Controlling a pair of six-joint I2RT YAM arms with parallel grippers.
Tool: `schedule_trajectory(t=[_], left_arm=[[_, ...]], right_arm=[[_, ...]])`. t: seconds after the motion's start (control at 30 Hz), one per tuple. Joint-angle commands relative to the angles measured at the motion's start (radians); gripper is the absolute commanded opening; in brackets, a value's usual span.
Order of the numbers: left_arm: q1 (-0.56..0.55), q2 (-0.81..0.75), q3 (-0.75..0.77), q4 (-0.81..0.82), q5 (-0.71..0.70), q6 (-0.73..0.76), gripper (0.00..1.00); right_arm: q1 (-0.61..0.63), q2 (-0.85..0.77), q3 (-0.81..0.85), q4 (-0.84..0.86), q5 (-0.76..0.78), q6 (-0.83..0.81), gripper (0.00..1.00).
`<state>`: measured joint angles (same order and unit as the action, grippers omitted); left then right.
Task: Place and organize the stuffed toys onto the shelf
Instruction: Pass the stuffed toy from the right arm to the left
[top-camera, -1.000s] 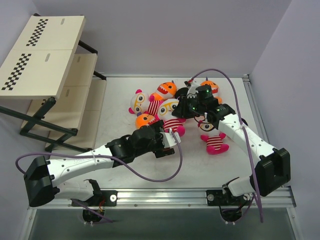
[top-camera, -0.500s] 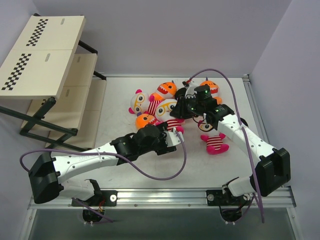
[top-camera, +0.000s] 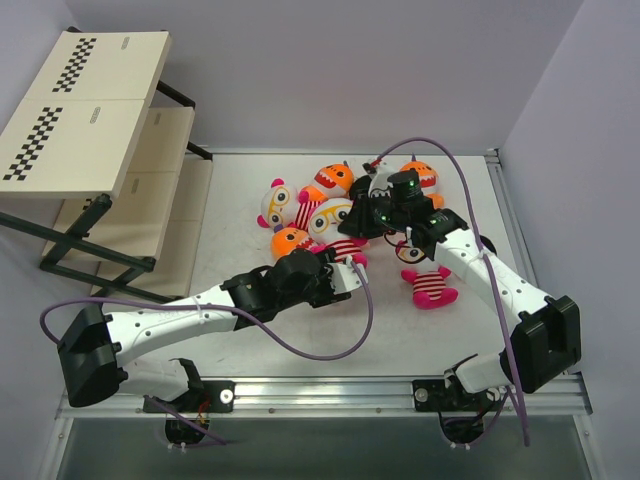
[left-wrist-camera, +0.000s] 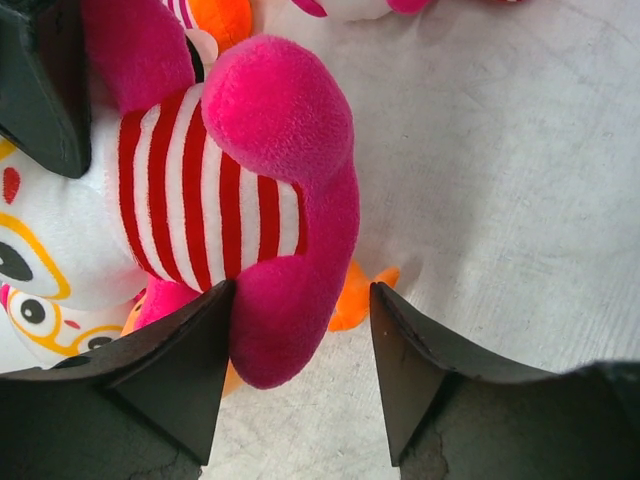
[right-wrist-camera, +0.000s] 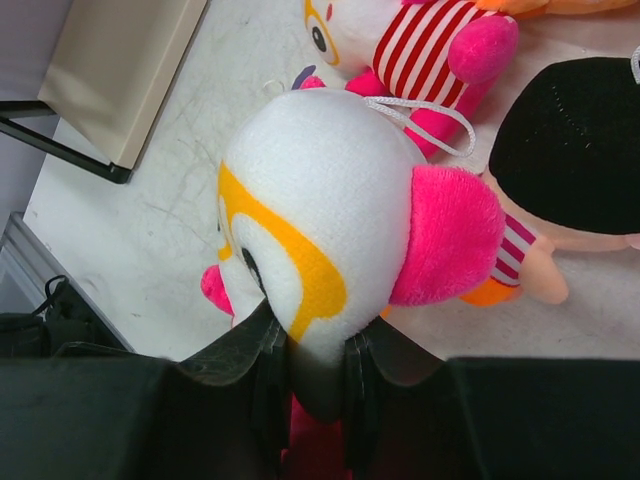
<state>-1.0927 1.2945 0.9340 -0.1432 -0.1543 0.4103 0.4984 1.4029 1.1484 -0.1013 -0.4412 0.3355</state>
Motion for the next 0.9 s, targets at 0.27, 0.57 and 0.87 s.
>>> schedule_trajectory(t=[0.27, 0.57, 0.87], left_arm=[[-0.007, 0.017, 0.037, -0.027, -0.028, -0.018, 0.60], [-0.007, 0.008, 0.046, -0.024, -0.021, -0.019, 0.02], [-0.007, -0.032, 0.005, 0.014, -0.043, -0.031, 0.03]], right_arm=[[0.006, -0.047, 0.045, 0.058, -0.044, 0.007, 0.00], [0.006, -0.045, 0.016, 0.075, -0.037, 0.016, 0.01], [0.002, -0.062, 0.059, 0.046, 0.071, -0.009, 0.69]])
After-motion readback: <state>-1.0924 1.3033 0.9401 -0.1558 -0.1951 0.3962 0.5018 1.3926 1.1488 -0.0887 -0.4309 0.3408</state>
